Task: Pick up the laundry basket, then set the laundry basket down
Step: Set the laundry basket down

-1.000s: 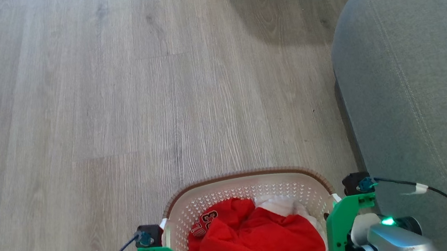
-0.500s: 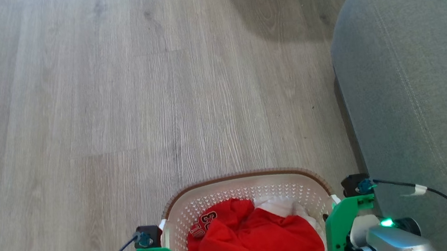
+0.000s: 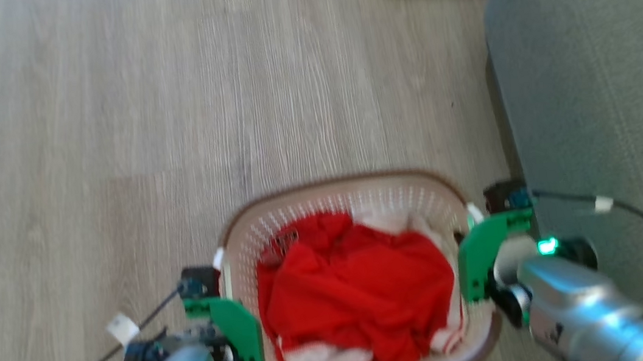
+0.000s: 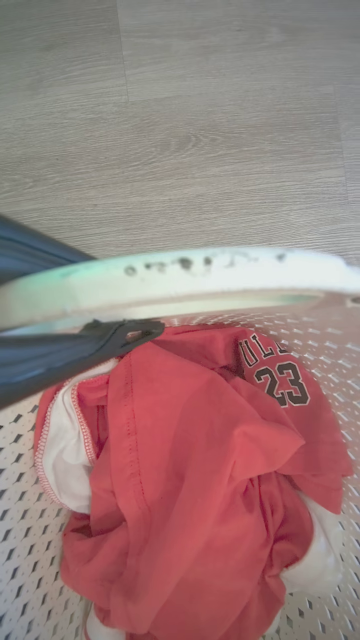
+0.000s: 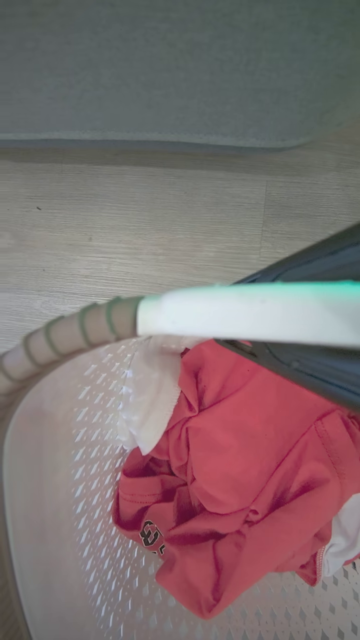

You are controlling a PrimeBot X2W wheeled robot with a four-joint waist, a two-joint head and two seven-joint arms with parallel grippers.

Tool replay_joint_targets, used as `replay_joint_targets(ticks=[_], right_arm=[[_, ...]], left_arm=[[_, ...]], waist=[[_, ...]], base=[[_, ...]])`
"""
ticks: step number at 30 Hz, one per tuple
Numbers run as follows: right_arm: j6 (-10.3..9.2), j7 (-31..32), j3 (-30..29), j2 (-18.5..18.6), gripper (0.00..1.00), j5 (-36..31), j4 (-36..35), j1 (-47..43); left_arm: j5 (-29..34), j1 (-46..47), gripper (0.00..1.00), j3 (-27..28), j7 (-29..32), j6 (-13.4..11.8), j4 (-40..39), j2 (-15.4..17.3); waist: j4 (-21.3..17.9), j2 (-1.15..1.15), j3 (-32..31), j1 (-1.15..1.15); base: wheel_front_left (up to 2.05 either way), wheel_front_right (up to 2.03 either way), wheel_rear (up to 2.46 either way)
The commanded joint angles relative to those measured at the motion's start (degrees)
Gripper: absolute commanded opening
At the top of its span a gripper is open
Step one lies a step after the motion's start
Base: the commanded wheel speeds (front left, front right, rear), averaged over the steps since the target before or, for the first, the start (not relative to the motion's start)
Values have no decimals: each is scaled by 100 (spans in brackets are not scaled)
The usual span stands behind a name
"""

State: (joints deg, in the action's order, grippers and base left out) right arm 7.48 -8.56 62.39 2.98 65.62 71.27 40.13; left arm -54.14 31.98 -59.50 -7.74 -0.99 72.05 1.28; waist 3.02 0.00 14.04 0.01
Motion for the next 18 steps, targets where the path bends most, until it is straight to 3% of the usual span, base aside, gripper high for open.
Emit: replay_joint_targets(ticks=[1, 18], right_arm=[[1, -135, 62, -11, 0, 11, -63, 187], [1, -470, 59, -11, 0, -146, 214, 1702]], left_arm=[[19, 226, 0, 57, -68, -60, 49, 160], [79, 1736, 0, 114, -436, -102, 70, 160]], waist=[[3, 0, 236, -1], [67, 0, 2104, -1]], base=[[0, 0, 0], [0, 0, 0]])
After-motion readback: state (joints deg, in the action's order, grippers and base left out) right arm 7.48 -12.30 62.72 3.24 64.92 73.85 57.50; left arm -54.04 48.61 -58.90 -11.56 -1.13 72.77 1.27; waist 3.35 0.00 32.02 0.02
